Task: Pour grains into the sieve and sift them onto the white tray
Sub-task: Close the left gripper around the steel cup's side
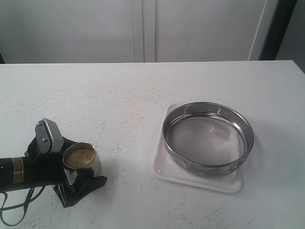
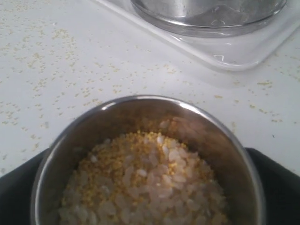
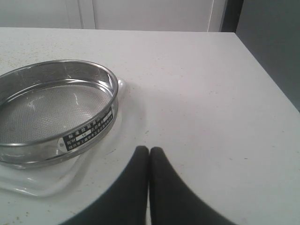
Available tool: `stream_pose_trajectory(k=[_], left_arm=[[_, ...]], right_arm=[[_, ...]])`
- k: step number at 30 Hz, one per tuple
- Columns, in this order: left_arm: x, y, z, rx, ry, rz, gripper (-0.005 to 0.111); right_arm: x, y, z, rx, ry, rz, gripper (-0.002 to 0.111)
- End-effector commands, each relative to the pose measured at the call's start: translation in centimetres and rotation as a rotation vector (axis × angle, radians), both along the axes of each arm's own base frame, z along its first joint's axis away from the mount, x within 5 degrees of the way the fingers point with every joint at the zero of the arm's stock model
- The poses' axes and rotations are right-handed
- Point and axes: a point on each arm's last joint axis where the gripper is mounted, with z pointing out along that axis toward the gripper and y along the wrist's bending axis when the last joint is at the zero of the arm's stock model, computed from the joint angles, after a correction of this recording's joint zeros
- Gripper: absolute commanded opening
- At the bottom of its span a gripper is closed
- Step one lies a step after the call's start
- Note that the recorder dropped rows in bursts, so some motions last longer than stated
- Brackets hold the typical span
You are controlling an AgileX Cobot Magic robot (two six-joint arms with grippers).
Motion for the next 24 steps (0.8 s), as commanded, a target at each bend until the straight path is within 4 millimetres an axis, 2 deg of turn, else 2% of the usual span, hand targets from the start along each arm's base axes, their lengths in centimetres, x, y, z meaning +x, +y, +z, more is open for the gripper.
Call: stream_pose_trajectory(k=[1,24], left_arm=[[0.22,-0.12,0.19,-0.008,-0.008,0.005,0.097],[0.34,-0.02,0.13,0.009,-0.022,0.014,0.096]], right_arm=[[0.02,-0.04,-0.01,0.0,-0.016,-0.008,0.0],[0.02,-0.04,-0.01,0.0,-0.016,-0.008,0.0]])
